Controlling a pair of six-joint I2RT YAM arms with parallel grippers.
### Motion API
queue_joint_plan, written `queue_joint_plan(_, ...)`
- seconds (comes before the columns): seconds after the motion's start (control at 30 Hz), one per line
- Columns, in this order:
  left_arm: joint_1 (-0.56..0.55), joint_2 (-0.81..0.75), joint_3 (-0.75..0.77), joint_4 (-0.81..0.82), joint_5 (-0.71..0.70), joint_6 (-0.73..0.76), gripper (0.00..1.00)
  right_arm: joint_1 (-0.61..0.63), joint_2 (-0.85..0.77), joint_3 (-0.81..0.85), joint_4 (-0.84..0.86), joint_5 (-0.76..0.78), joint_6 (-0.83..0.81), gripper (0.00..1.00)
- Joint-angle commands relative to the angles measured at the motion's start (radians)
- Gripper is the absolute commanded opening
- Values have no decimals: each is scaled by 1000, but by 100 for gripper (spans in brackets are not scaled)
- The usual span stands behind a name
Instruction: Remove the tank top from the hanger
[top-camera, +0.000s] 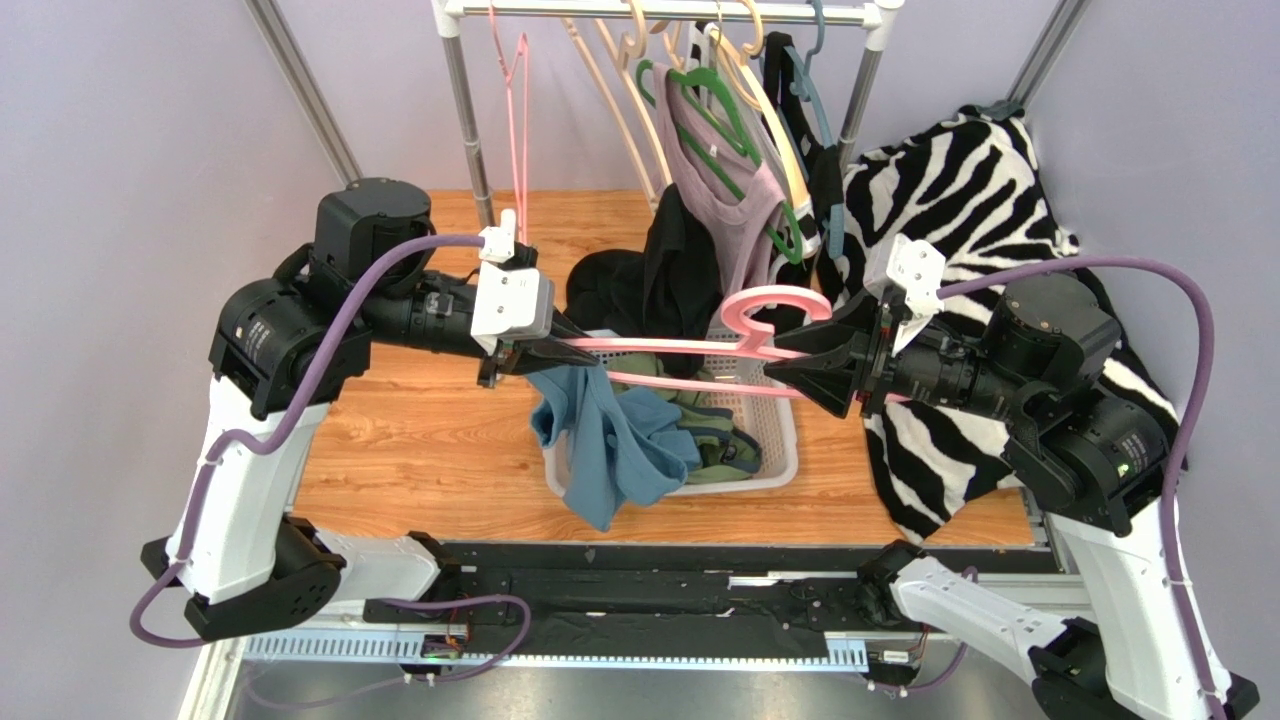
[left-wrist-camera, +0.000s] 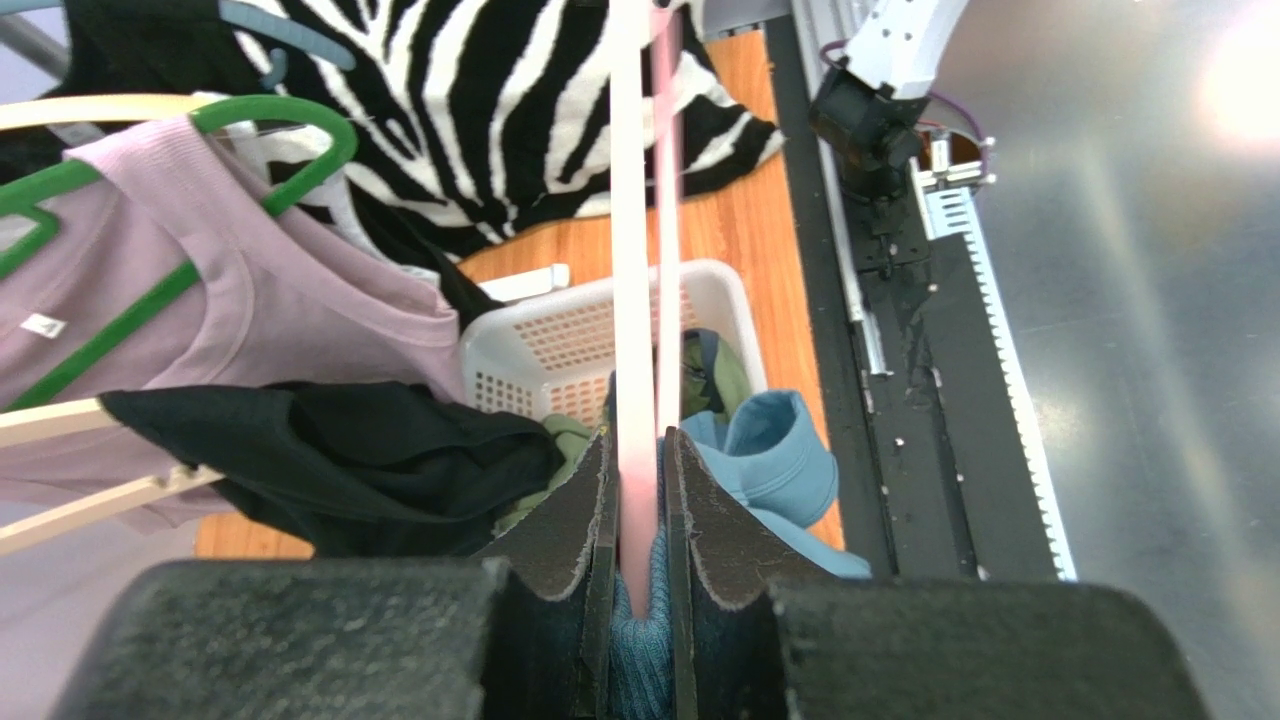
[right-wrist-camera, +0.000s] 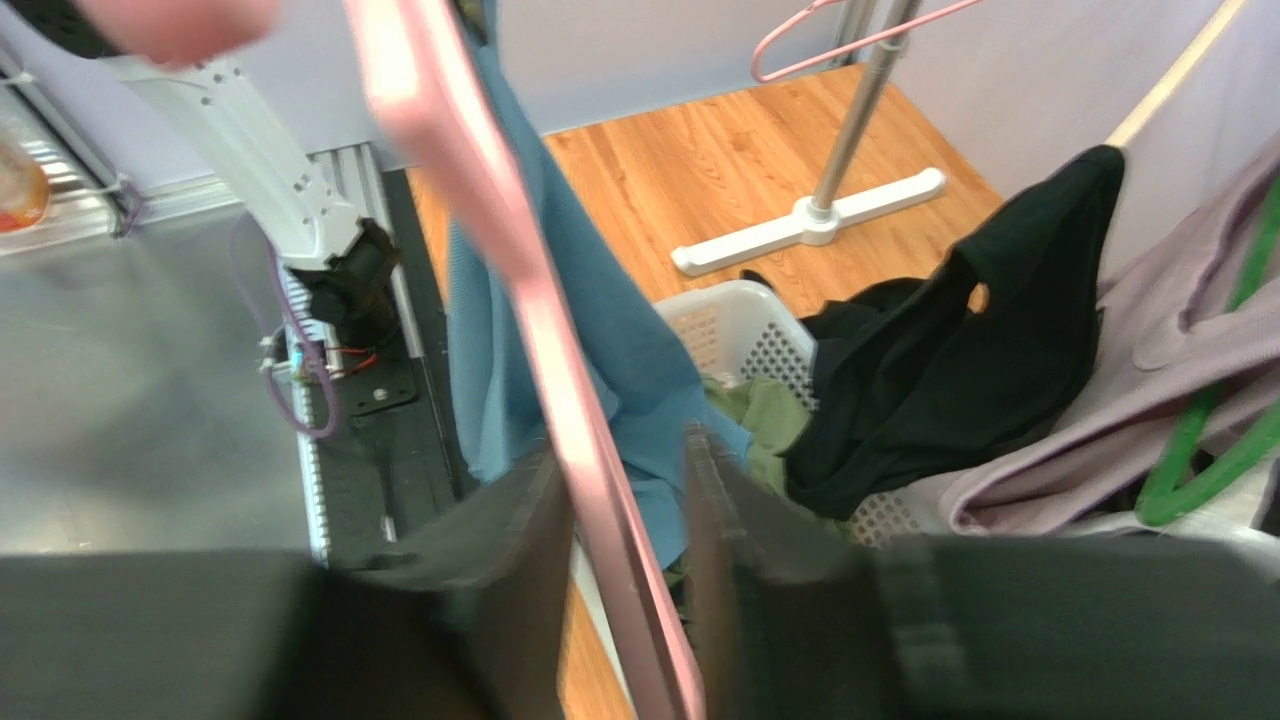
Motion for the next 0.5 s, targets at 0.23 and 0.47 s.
queue_joint_plan(0.23,-3,-21,0,237,-138,-93,12,5,-51,-20,50,119,32,0)
queue_joint_plan(0.47,-5,-26,6,386,-332,-159,97,7,-94,-35,116,273,32,0)
